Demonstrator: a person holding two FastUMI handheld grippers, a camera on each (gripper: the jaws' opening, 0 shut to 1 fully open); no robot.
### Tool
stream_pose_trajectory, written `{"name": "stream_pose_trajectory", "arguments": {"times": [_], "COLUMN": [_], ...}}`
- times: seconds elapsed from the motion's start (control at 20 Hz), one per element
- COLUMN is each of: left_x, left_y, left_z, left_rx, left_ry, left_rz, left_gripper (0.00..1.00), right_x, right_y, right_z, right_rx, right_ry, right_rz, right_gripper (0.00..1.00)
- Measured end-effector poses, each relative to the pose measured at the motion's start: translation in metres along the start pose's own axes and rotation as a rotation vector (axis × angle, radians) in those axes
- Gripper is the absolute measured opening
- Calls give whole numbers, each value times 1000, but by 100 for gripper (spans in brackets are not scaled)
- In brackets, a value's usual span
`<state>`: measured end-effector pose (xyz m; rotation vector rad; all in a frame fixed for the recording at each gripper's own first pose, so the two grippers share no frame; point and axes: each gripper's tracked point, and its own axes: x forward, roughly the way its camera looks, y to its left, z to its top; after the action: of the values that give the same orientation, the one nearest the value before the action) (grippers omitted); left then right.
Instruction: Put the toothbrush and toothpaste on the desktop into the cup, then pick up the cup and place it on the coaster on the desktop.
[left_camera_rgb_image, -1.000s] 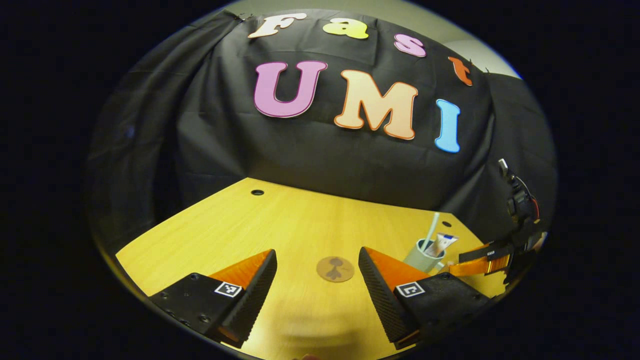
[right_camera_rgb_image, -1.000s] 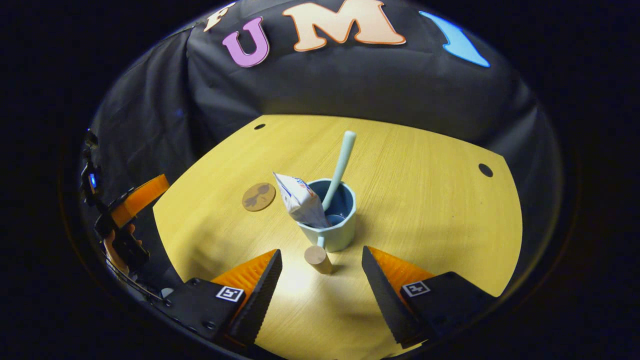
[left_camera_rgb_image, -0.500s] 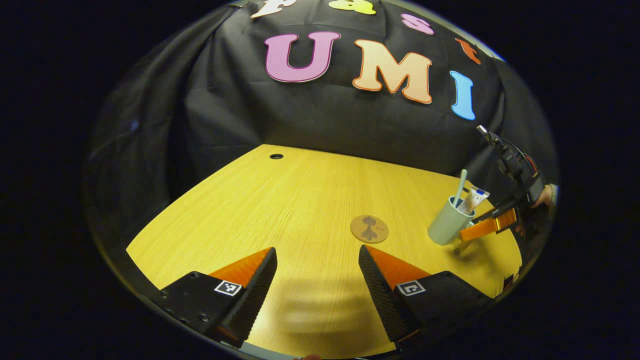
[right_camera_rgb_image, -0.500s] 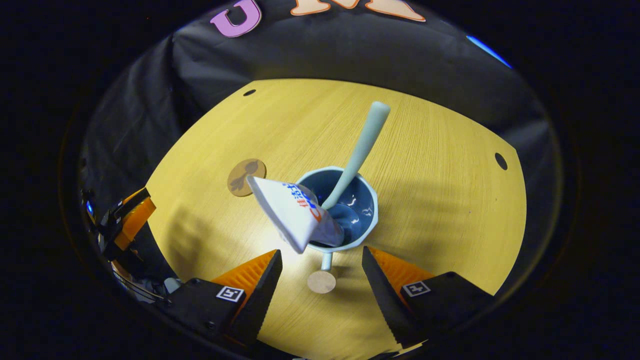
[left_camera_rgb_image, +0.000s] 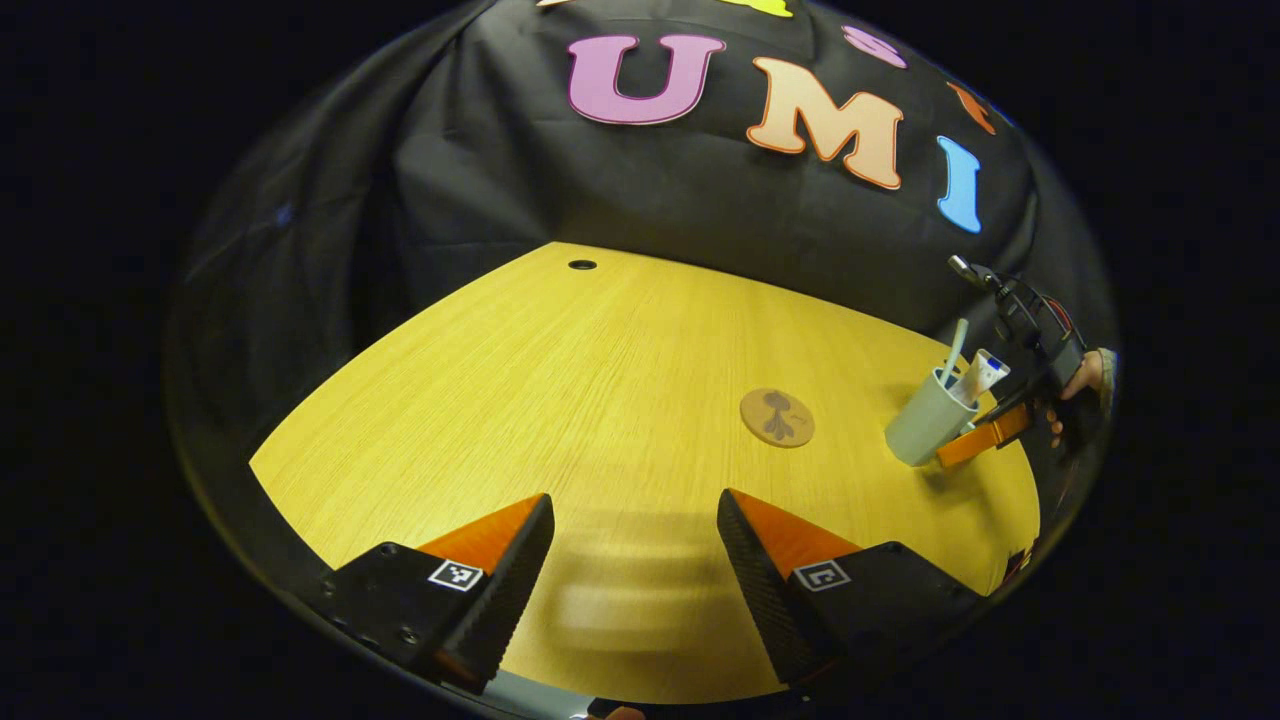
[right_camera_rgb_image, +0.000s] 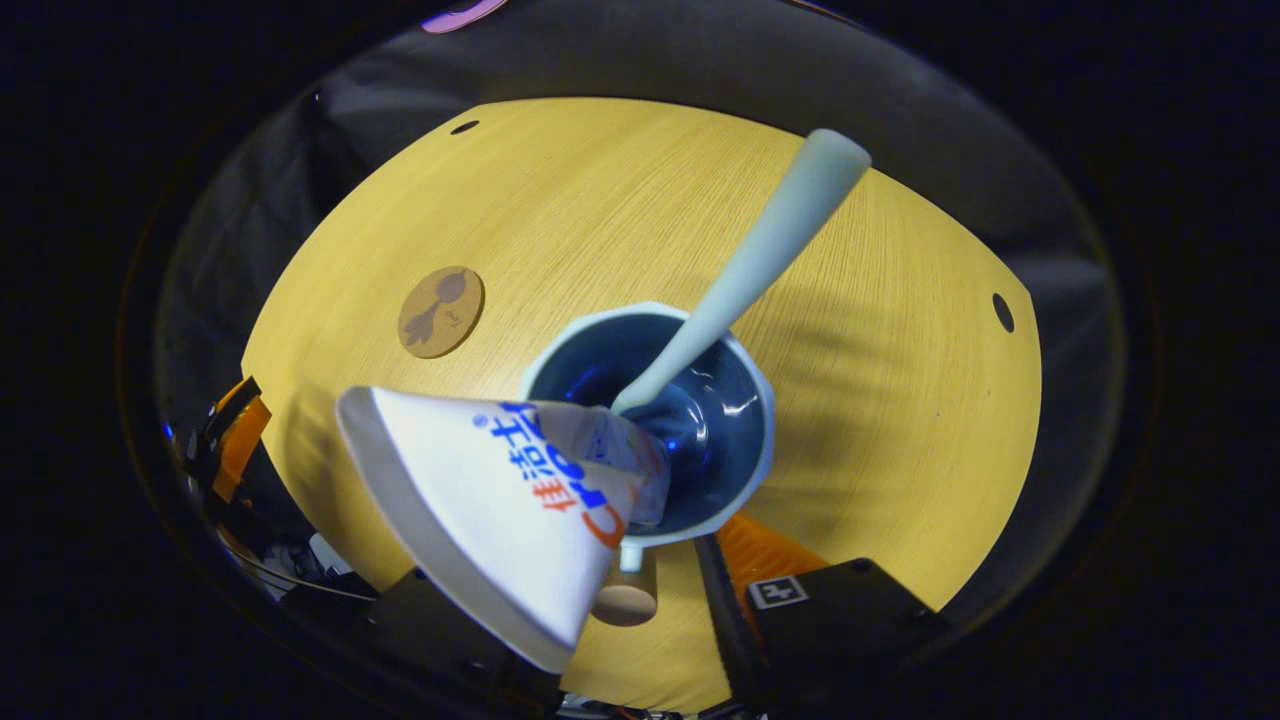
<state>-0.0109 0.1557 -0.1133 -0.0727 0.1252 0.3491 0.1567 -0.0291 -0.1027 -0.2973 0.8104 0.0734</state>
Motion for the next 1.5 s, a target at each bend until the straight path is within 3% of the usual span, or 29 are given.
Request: {"name": "stream_pose_trajectory", "arguments": {"times": [0.1, 0.25, 0.65, 0.8, 1.0, 1.5], "left_x": [4, 9, 7, 6, 4, 0], "left_y": [8, 16, 13, 12, 12, 11], "left_z": [0, -1, -1, -4, -3, 1], "left_rx": [-8, -5, 2, 4, -20, -50], "left_ry": [11, 23, 50, 62, 68, 79], "left_rz": [5, 15, -27, -36, -51, -52], "left_gripper": [96, 96, 96, 96, 95, 95], "right_x": [2, 4, -1, -11, -23, -1], "right_y": [0, -5, -7, 2, 30, 117], "right_z": [-2, -3, 0, 4, 23, 69], "right_rx": [3, -4, -3, -6, -31, -149], "right_ry": [21, 33, 27, 11, -17, -35], "right_rz": [-13, -48, -119, -110, -82, -6], "right_gripper": [60, 32, 28, 27, 27, 27]}}
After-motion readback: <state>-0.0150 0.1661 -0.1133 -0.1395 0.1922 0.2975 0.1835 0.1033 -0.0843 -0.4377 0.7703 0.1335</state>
